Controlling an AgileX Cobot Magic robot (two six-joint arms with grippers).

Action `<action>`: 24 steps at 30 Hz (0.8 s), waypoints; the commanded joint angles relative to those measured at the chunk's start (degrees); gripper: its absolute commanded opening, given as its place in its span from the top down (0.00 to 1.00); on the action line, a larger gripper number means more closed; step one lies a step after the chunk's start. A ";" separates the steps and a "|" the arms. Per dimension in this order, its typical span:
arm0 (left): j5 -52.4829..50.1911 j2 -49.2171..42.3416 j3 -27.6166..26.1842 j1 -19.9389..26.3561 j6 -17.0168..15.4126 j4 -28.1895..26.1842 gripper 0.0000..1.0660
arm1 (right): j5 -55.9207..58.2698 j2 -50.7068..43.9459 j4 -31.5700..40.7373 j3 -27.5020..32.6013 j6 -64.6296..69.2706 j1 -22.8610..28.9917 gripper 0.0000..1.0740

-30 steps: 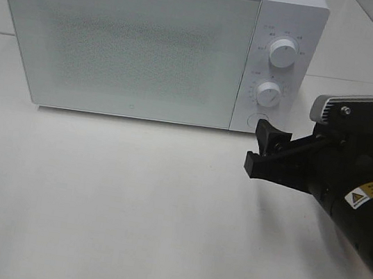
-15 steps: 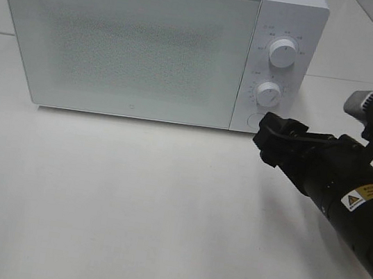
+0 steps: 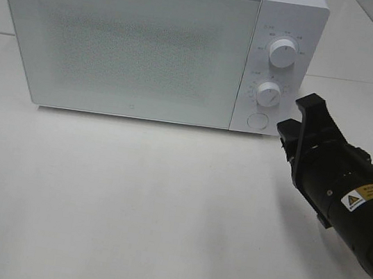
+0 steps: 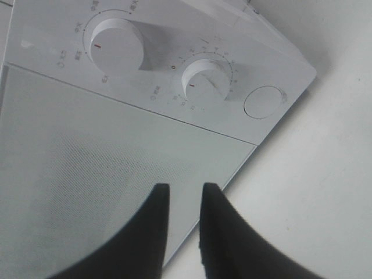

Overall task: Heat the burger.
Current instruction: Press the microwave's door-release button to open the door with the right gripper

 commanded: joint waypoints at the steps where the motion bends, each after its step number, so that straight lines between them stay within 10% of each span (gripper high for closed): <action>1: -0.46 -1.55 0.17 -0.11 0.06 0.11 0.06 | -0.52 0.00 -0.17 0.00 10.31 0.11 1.00; 24: -0.46 -1.55 0.17 -0.11 0.06 0.11 0.06 | 4.01 1.38 7.39 -0.11 12.03 0.00 1.00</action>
